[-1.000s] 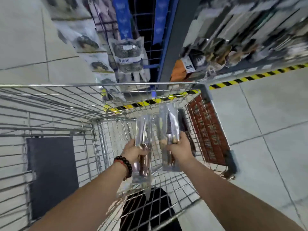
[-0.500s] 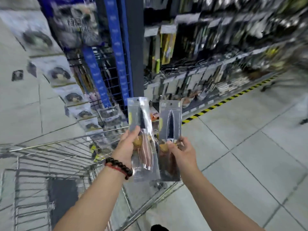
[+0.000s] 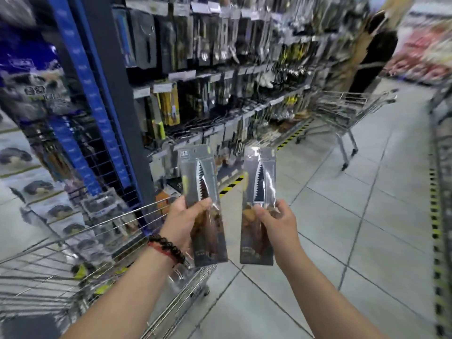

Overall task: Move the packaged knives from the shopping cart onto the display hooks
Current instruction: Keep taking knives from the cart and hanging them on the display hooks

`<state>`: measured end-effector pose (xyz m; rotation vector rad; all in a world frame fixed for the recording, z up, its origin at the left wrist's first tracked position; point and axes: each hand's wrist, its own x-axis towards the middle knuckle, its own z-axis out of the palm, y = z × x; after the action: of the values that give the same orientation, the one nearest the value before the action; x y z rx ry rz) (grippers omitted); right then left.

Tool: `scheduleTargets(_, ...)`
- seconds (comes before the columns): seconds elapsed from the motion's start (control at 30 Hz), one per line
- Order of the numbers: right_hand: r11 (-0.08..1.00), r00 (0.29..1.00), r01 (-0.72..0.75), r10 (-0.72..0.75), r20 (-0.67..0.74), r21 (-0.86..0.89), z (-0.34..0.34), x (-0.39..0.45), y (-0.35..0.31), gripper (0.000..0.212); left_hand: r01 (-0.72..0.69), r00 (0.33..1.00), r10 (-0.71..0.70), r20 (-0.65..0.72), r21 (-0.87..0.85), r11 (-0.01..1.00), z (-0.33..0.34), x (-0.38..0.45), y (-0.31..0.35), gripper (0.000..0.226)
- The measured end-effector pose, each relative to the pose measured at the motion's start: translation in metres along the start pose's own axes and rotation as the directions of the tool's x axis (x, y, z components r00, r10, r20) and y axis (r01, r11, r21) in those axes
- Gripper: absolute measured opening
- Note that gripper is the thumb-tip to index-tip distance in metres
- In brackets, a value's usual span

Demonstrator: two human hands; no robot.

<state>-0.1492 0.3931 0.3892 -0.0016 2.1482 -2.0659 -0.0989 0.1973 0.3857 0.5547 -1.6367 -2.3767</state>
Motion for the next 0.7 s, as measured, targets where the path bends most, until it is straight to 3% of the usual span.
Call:
scheduleTargets(0.33, 0.994, 0.997, 0.055, -0.049, -0.061, 0.099, -0.146, 0.046, -0.017, 0.019, -0.043, 0.997, 0.035, 0.075, 0.102, 0.994, 0.153, 0.021, -0.035, 0.014)
scheduleTargets(0.53, 0.995, 0.999, 0.051, -0.049, -0.016, 0.083, -0.233, 0.093, -0.023, 0.019, -0.043, 0.997, 0.036, 0.073, 0.097, 0.994, 0.251, 0.038, -0.066, 0.017)
scheduleTargets(0.7, 0.993, 0.998, 0.063, -0.065, 0.025, 0.100, -0.269, 0.143, -0.026, 0.016, -0.064, 0.998, 0.062, 0.020, 0.121, 0.991, 0.294, 0.066, -0.078, 0.016)
